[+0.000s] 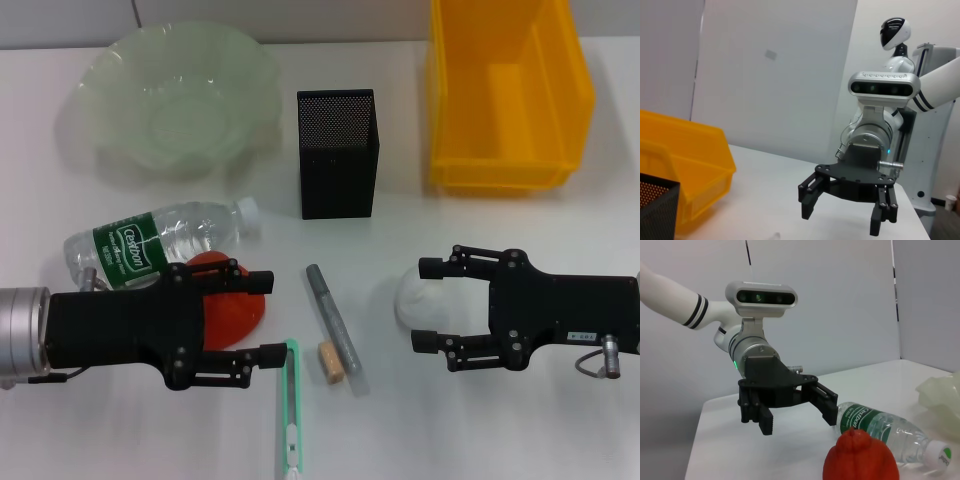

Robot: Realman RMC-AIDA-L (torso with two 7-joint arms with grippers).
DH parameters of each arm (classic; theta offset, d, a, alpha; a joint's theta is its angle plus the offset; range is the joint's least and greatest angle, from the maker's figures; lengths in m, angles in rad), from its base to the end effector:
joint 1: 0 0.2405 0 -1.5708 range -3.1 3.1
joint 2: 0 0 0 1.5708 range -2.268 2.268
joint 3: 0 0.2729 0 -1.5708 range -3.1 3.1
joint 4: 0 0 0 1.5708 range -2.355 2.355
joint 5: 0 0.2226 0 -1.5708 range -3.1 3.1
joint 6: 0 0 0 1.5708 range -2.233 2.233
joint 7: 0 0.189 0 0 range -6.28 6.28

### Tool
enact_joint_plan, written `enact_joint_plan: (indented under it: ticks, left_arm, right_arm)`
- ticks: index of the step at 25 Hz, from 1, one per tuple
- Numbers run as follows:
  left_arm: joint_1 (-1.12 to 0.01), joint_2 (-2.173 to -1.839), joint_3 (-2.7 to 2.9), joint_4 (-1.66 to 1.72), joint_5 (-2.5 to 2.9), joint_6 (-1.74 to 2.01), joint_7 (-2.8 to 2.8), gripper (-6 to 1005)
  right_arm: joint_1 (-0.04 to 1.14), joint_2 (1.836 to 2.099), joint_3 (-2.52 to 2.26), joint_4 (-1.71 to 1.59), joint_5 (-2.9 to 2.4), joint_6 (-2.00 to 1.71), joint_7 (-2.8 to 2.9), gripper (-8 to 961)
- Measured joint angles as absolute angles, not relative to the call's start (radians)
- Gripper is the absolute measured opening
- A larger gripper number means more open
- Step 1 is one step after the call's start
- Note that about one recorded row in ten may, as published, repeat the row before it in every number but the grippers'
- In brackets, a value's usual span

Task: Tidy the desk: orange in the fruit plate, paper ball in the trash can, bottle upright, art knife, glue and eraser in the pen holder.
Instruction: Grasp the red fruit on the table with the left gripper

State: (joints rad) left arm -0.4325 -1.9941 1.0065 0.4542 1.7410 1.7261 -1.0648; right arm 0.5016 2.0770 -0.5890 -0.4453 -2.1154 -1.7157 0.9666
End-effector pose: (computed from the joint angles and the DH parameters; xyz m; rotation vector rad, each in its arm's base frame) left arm -0.2733 0.2871 -0.0629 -2.9329 -0.3652 -0.8983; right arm 0.2744 0.3001 -0.0776 -2.8690 0.3112 0.8351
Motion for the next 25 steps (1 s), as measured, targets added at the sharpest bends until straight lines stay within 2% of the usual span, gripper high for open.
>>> enact_joint_plan:
  ticks: [25]
  left_arm:
    - [-0.422,-1.989,0.962,0.465,1.741,1.662,-1.025,800]
  right_arm:
    - [0.508,2.077,-0.589,-0.445,-2.115,-1.713,0.972,829]
